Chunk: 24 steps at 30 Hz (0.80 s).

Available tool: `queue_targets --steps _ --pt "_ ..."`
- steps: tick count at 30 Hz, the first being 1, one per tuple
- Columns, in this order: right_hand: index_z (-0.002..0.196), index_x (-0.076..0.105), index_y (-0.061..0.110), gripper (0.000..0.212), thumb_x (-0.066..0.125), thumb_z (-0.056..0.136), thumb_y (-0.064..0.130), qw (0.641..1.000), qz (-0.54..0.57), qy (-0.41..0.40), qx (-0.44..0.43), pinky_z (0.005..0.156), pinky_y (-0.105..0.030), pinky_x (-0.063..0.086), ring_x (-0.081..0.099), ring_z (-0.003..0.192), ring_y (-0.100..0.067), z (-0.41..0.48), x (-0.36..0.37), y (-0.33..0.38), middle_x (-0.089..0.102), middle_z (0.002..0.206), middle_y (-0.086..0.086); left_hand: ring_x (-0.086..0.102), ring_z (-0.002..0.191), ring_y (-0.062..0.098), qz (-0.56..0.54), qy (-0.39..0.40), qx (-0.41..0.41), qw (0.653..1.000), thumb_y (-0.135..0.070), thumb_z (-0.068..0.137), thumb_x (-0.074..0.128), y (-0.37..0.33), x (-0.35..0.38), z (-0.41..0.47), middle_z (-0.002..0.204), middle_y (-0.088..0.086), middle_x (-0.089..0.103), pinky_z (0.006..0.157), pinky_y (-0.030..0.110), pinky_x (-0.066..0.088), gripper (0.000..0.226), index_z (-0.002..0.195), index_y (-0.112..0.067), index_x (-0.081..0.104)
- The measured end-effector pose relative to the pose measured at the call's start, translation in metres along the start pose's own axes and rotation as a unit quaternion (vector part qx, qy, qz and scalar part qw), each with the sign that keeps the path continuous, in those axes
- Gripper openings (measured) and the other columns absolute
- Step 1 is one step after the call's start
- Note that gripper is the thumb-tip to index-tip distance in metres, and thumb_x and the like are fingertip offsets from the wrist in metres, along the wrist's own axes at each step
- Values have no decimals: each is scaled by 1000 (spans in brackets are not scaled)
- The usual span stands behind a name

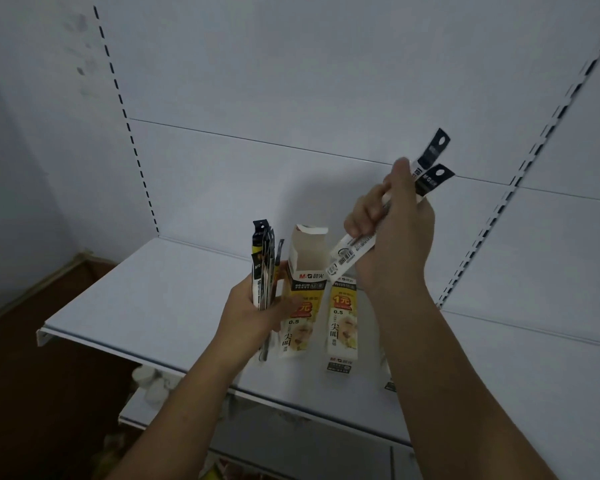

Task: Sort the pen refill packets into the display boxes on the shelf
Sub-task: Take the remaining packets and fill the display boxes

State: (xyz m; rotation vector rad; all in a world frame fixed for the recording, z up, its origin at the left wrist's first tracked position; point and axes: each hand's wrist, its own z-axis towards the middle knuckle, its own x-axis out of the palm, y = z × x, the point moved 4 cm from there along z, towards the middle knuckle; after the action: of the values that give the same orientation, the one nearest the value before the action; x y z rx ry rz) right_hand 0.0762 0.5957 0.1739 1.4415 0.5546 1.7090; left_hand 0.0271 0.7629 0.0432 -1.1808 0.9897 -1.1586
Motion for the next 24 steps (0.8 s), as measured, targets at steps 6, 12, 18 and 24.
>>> queue_targets --steps 6,12,18,24 --pt "55 39 14 60 58 105 39 998 -53 -12 -31 45 -28 36 35 39 -21 5 12 -10 35 48 -9 72 69 6 -4 11 2 1000 -8 89 79 -1 5 -2 93 -7 80 56 19 52 41 124 -25 68" --pt "55 47 22 56 46 111 26 984 -158 42 -64 57 -34 45 48 49 -24 3 11 -27 43 48 2 75 79 9 19 13 0 1000 -13 89 80 0 4 -1 101 -9 80 58 20 53 41 122 -32 66" --pt "89 74 17 34 50 109 31 895 -414 162 -31 57 -5 41 55 61 5 1 -4 -32 60 79 -10 73 73 5 28 4 -1 1000 -12 90 79 -1 -1 -1 96 -11 80 56 20 53 37 121 -28 67" --pt "105 70 26 11 68 99 36 833 -504 220 -52 57 -13 44 52 57 -3 7 -12 -34 60 71 2 72 69 5 32 -1 1 999 -12 90 79 0 -2 0 94 -11 80 55 19 52 36 120 -28 67"
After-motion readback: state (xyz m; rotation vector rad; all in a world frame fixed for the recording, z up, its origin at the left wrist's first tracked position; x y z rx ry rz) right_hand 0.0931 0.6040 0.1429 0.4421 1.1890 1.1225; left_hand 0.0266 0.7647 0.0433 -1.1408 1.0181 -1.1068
